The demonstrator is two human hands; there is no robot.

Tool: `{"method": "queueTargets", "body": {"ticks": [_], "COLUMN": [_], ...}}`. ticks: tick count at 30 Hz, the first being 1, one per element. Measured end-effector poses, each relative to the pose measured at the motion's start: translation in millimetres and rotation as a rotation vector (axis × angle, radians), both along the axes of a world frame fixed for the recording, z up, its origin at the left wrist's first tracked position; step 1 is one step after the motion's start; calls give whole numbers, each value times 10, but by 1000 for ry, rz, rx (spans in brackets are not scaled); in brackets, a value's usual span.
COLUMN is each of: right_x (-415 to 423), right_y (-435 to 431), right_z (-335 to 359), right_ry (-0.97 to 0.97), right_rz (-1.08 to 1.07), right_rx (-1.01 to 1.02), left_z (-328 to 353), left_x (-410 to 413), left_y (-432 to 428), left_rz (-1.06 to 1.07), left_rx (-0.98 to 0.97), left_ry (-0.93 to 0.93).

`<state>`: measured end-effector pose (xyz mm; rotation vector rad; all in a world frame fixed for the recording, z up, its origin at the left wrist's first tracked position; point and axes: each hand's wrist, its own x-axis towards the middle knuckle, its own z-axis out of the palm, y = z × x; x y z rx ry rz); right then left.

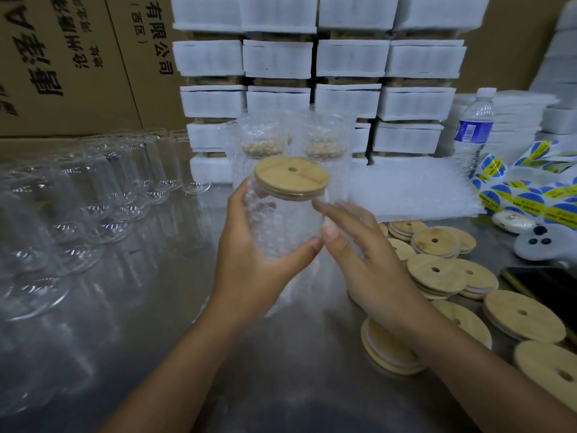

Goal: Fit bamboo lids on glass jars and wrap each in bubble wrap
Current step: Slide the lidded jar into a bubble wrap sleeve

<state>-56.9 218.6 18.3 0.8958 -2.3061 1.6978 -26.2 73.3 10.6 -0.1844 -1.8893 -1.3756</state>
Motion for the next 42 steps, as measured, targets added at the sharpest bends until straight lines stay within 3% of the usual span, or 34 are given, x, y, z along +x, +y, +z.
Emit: {"method": "queueTargets", "body": {"ticks": [4,11,16,21,34,42], "right_x": [14,24,59,87,-24,-34], "right_y": [4,-23,-137,-163,-78,-20], "right_z": [-32,-123,-178,-171,-144,-53], "right_ry": [41,141,111,104,29,28], "right_rz": [113,96,128,133,18,-118], "right_rx": [-73,-112,-62,-118,-354,-366], "left_z": [22,57,53,68,-30,-156], "left_x": [2,-30,9,31,-42,-47], "left_y": [-25,-116,-40,-38,-147,-43], "left_rz": [-82,-211,-280,-330,-541,-368], "left_rx": [152,484,547,531,212,49], "left_ry": [-19,-115,-113,-129,-200,-398]}}
